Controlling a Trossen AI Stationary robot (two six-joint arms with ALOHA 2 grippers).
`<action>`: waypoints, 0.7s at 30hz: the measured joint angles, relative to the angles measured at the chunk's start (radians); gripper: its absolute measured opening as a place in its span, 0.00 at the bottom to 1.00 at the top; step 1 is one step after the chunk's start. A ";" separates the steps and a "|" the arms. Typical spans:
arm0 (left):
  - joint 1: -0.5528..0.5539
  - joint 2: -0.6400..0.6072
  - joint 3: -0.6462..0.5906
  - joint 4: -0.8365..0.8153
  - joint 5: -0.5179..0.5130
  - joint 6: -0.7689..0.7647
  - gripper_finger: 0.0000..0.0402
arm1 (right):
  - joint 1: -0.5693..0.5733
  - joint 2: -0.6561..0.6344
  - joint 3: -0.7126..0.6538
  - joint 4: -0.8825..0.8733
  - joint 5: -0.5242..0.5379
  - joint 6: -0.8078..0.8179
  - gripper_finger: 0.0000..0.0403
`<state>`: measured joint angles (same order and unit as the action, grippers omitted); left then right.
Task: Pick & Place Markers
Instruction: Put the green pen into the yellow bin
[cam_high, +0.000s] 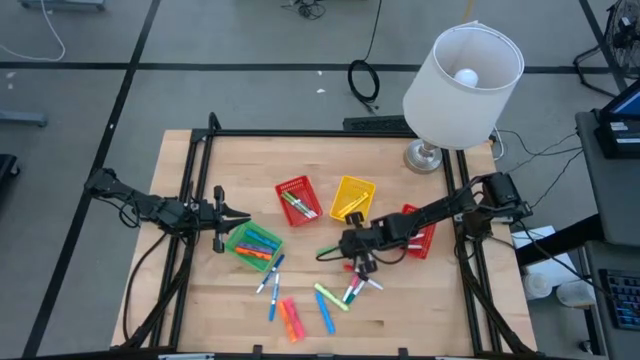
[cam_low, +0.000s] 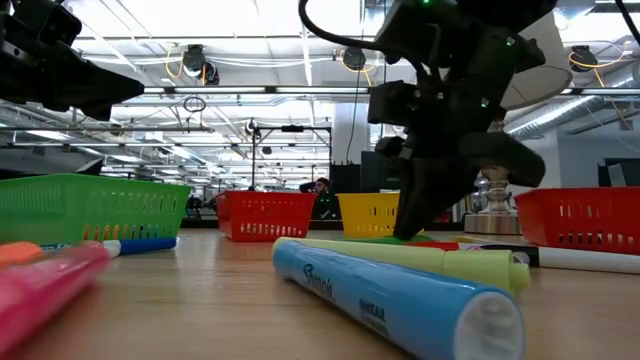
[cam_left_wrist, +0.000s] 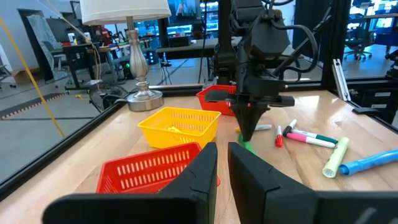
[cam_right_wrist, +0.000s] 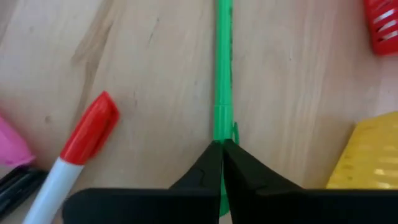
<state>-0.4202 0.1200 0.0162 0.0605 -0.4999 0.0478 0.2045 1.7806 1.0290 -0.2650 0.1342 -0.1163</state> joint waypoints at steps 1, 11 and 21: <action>0.000 0.000 0.000 0.000 0.000 0.000 0.12 | -0.001 0.000 0.000 0.010 0.000 0.000 0.00; 0.000 0.000 0.000 0.000 0.000 0.000 0.12 | -0.001 0.002 -0.002 0.044 -0.004 -0.001 0.00; 0.000 0.000 0.000 0.000 0.000 0.000 0.12 | 0.015 -0.004 0.042 0.028 -0.004 -0.002 0.00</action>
<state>-0.4205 0.1196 0.0162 0.0605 -0.4995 0.0476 0.2193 1.7763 1.0711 -0.2372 0.1307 -0.1185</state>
